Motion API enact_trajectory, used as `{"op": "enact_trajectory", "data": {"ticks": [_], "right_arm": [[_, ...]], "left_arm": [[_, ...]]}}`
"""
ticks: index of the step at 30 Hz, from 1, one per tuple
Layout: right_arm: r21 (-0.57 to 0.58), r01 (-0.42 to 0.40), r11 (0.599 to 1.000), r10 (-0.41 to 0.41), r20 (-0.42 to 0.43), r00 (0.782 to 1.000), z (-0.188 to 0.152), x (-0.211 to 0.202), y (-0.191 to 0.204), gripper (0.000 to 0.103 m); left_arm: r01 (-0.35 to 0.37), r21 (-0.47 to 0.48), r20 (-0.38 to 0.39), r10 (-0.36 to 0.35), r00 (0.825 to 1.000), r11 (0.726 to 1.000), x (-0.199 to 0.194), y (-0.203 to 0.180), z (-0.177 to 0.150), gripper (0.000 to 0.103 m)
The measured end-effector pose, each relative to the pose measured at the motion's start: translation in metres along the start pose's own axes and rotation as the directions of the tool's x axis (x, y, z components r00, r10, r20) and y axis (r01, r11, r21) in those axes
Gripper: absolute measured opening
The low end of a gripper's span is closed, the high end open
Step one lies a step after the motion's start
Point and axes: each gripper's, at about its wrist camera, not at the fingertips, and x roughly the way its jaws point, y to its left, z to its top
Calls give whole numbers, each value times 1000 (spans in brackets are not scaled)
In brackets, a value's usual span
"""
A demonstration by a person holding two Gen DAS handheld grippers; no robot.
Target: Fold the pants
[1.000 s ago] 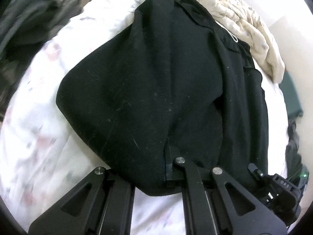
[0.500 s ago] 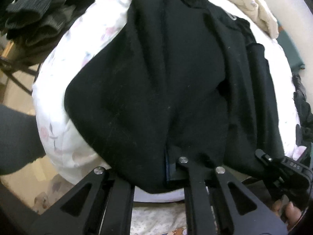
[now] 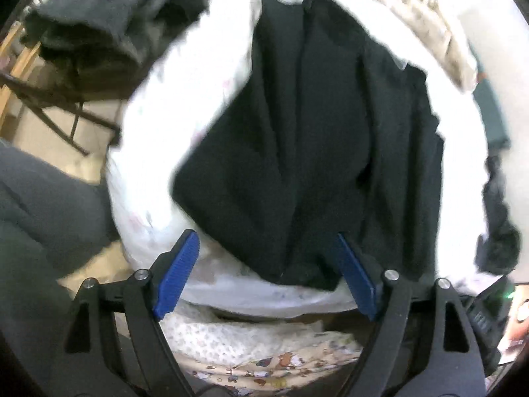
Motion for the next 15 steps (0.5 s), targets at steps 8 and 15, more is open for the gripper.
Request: {"op": "enact_trajectory", "data": {"ticks": [8, 15], "right_arm": [[-164, 3, 987, -21, -106, 994, -23, -18, 51, 75], [-150, -4, 989, -10, -90, 996, 9, -29, 41, 75]], "left_arm": [[11, -35, 183, -5, 983, 999, -63, 29, 61, 84], [6, -62, 136, 2, 991, 998, -37, 43, 90, 84]]}}
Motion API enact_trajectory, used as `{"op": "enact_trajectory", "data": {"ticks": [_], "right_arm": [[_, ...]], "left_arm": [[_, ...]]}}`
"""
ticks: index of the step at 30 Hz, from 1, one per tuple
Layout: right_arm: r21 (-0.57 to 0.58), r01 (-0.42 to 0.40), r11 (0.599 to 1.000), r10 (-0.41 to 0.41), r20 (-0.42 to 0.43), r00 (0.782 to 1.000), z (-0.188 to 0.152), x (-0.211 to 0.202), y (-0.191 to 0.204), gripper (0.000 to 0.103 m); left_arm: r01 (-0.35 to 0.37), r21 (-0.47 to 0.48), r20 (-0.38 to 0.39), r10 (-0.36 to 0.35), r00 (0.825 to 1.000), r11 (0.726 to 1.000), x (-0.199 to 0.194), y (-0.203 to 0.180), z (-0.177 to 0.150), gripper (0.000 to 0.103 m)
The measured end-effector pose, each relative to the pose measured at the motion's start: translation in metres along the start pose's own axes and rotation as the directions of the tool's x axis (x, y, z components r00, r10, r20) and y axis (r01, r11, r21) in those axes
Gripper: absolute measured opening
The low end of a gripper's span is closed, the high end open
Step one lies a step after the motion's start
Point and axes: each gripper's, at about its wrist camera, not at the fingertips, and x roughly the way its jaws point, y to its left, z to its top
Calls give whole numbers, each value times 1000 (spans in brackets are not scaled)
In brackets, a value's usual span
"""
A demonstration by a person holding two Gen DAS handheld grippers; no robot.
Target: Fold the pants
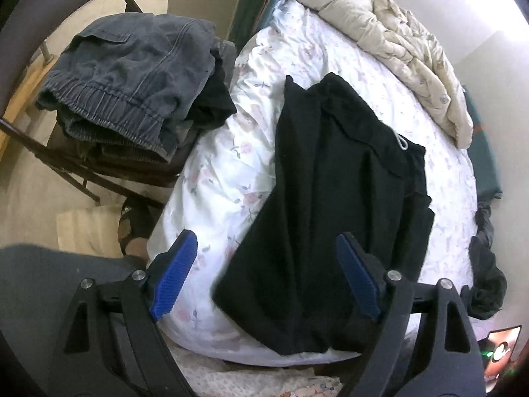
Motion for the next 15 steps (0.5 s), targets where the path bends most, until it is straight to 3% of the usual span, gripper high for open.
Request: {"op": "enact_trajectory", "data": {"ticks": [5, 6, 8, 10, 12, 15], "right_arm": [[0, 19, 1000, -18, 171, 985, 65, -47, -2, 75], [-11, 53, 999, -49, 230, 972, 87, -61, -2, 76], [-38, 124, 992, -110, 263, 958, 121, -69, -3, 77], [-72, 226, 972, -200, 257, 945, 165, -62, -11, 77], [-82, 297, 951, -277, 194, 941, 205, -42, -31, 77], [-55, 400, 915, -394, 91, 914, 245, -6, -78, 77]], "left_arm": [[-17, 36, 9, 17, 1000, 999, 13, -10, 28, 84], [-16, 42, 14, 15, 1000, 999, 16, -14, 36, 84], [-23, 62, 31, 21, 999, 998, 26, -25, 56, 84], [-23, 94, 53, 18, 998, 995, 37, -36, 72, 84], [-27, 146, 88, 14, 996, 989, 50, -49, 83, 84], [-3, 202, 110, -20, 994, 979, 65, -59, 81, 84]]}}
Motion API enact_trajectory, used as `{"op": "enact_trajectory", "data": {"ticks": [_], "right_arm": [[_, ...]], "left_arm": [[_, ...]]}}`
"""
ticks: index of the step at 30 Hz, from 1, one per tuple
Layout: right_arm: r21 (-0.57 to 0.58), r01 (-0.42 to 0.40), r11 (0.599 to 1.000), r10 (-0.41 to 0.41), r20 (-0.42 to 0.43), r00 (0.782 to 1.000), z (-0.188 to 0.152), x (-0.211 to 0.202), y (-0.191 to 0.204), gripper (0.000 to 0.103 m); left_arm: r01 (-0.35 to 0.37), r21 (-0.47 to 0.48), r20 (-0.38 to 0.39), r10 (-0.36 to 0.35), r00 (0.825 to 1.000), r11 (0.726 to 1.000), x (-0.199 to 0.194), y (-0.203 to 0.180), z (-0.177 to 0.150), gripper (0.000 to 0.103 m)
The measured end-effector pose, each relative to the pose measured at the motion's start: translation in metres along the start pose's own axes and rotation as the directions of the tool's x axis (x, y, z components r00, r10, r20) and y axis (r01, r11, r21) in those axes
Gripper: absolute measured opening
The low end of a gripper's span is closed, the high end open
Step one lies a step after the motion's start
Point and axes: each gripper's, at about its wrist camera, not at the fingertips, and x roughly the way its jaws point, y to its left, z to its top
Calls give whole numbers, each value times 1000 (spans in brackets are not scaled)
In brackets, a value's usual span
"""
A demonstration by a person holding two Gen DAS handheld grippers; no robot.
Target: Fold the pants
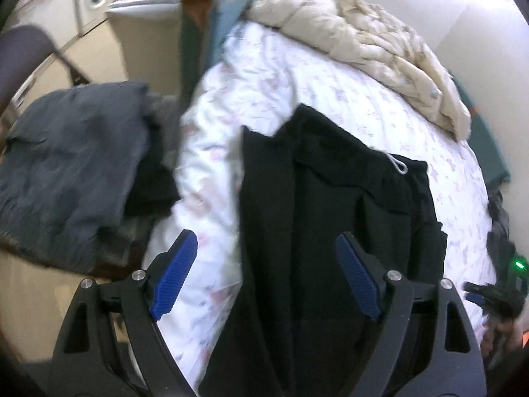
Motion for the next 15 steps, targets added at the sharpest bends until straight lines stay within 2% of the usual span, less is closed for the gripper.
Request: {"op": "enact_trajectory", "data": {"ticks": [2, 4, 6, 8, 9, 11, 12, 15], "right_arm": [[0, 9, 1000, -9, -106, 994, 2, 41, -18, 77], [-59, 28, 998, -38, -186, 982, -4, 71, -16, 76], [-126, -4, 992, -30, -267, 963, -14, 91, -6, 76], [-219, -60, 974, -15, -328, 945, -27, 101, 13, 70], [-256, -70, 964, -19, -331, 944, -32, 102, 20, 65], [-312, -47, 949, -58, -319, 946, -38, 105, 26, 37], [-342, -18, 940, -96, -316, 944, -41, 108, 27, 13], [-391, -6, 920, -116, -288, 950, -46, 101, 30, 7]], "left_arm": [[3, 28, -39, -2, 999, 1000, 13, -7, -4, 84], [40, 25, -79, -38, 996, 999, 21, -15, -6, 84], [61, 36, -88, -58, 994, 997, 24, -22, -4, 84], [51, 41, -98, -47, 994, 998, 27, -27, -2, 84], [60, 28, -105, -57, 993, 998, 29, -29, -1, 84], [93, 0, -115, -92, 989, 996, 32, -34, 2, 84], [99, -1, -115, -98, 988, 995, 33, -37, 3, 84], [88, 18, -110, -85, 990, 996, 35, -44, 4, 84]]}}
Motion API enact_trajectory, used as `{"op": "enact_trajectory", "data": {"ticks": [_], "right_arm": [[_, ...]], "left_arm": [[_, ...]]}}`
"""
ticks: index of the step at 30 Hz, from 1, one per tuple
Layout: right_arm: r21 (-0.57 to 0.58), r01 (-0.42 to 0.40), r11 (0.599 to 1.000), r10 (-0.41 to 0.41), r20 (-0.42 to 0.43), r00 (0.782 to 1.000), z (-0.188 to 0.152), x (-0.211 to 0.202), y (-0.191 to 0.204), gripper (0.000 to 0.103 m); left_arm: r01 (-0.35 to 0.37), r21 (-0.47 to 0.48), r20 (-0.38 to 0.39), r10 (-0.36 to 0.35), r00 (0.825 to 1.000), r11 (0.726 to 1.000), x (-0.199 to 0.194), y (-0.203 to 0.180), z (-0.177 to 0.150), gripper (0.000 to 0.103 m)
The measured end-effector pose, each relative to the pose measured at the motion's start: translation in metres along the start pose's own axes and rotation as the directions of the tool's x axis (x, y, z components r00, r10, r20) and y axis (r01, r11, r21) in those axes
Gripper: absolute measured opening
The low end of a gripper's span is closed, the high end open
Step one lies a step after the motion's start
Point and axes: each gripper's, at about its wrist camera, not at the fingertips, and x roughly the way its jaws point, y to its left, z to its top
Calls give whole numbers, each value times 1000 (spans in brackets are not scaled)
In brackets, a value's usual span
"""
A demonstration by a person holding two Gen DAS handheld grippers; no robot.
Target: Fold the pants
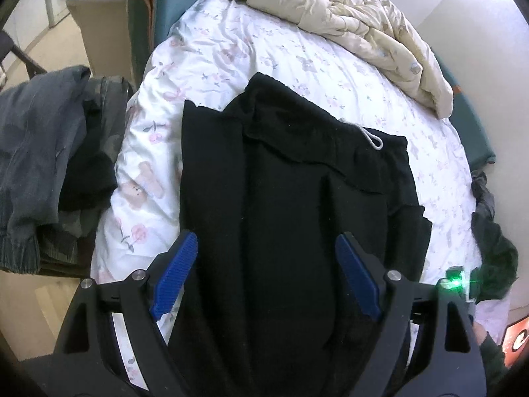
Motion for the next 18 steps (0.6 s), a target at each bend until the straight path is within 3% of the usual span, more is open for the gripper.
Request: {"op": "enact_trajectory", "data": {"ticks": [2, 4, 5, 7, 12, 14, 15, 18], "right_arm": [[-20, 95, 995, -94, 63, 994, -7, -17, 0, 6], [-24, 263, 965, -258, 121, 959, -14, -32, -8, 6], [6, 302, 953, -300, 127, 945, -15, -33, -17, 6], [68, 267, 961, -273, 101, 957, -14, -29, -31, 7], [15, 375, 927, -375, 30, 926, -12, -4, -18, 21], [42, 371, 928, -372, 19, 928, -13, -6, -17, 25], [67, 341, 938, -343, 11, 939, -15, -11, -19, 31], [110, 241, 964, -245, 31, 969, -23, -32, -20, 64]], "left_arm": [[6, -8, -5, -6, 1000, 1000, 1, 0, -1, 84], [4, -22, -8, -5, 1000, 1000, 0, 4, -2, 84], [-1, -26, -12, 1, 1000, 1000, 1, 6, -4, 84], [-12, -32, -19, 11, 1000, 999, 2, 10, -5, 84], [-41, -88, -35, 38, 999, 995, 4, 27, -6, 84], [-48, -125, -36, 44, 998, 991, 4, 39, -3, 84], [-55, -140, -33, 51, 998, 989, 3, 44, -2, 84], [-69, -184, -27, 65, 998, 980, 1, 55, 2, 84]]}}
